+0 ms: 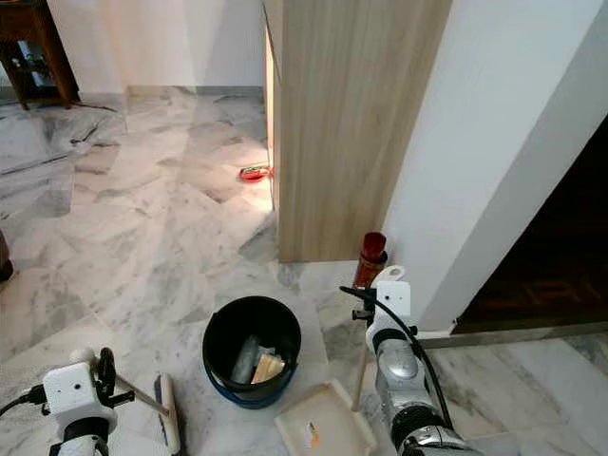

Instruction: Sweep floor

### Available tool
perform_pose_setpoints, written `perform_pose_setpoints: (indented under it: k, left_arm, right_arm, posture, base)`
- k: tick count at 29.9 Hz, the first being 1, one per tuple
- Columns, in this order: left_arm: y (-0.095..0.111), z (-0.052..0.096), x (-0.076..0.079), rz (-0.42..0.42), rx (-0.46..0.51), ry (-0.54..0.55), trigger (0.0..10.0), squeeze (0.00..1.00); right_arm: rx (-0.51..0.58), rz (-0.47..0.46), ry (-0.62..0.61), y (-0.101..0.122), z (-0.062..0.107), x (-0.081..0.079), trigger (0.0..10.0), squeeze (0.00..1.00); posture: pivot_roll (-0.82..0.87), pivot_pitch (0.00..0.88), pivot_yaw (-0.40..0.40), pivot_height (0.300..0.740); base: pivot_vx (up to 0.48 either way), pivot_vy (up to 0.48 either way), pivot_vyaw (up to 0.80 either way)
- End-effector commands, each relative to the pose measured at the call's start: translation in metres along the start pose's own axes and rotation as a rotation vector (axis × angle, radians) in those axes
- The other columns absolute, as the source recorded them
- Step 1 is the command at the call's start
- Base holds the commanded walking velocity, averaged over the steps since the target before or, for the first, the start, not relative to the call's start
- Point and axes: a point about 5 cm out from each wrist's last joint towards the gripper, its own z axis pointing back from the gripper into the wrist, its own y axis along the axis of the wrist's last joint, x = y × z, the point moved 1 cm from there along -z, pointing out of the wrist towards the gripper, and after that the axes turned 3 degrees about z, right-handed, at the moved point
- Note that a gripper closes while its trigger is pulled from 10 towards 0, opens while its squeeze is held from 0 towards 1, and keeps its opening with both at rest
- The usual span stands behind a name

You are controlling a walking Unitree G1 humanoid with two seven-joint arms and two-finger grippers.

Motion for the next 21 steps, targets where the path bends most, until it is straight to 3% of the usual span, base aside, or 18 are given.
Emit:
perform_pose_setpoints:
  k: [1,9,13,21]
  left_arm:
    - [-0.002,-0.001,0.002,0.002,-0.012,0.005,10.0,0.0]
    - [0.0,-0.004,0.008,0.012,0.0,-0.002,10.0,0.0]
    - [0.0,-0.004,0.009,0.013,0.002,-0.004,10.0,0.0]
    - [-0.001,-0.003,0.009,0.016,0.001,-0.001,10.0,0.0]
  right_arm:
    - [0.059,0.01,-0.015,0.014,-0.005,0.006,10.0,0.0]
    - [0.144,0.134,-0.046,0.031,-0.008,0.013,10.0,0.0]
    - [0.191,0.256,-0.173,0.045,-0.01,0.033,10.0,0.0]
    - [0.135,0.224,-0.21,0.035,-0.008,0.043,10.0,0.0]
  posture:
    - [0.12,0.0,-0.06,0.74]
    - [0.11,0.0,-0.062,0.74]
    - [0.11,0.0,-0.064,0.74]
    - [0.11,0.0,-0.067,0.74]
  base:
    - [0.0,0.0,0.0]
    - [0.0,0.0,0.0]
    - [0.0,0.0,0.0]
    - [0.0,0.0,0.0]
